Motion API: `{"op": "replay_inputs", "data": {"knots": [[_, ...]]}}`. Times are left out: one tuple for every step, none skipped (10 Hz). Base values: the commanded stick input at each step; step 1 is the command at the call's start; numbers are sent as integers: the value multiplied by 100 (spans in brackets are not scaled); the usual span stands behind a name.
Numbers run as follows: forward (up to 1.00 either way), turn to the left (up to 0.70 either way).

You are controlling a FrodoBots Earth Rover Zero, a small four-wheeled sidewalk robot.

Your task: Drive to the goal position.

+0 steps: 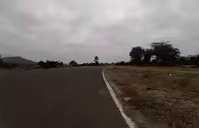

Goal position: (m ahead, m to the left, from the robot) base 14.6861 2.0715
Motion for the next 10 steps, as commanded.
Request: {"op": "replay_inputs", "data": {"knots": [[70,-15],[70,0],[70,0],[70,-11],[70,-5],[70,0],[70,0],[70,-3],[70,-12],[70,-17]]}}
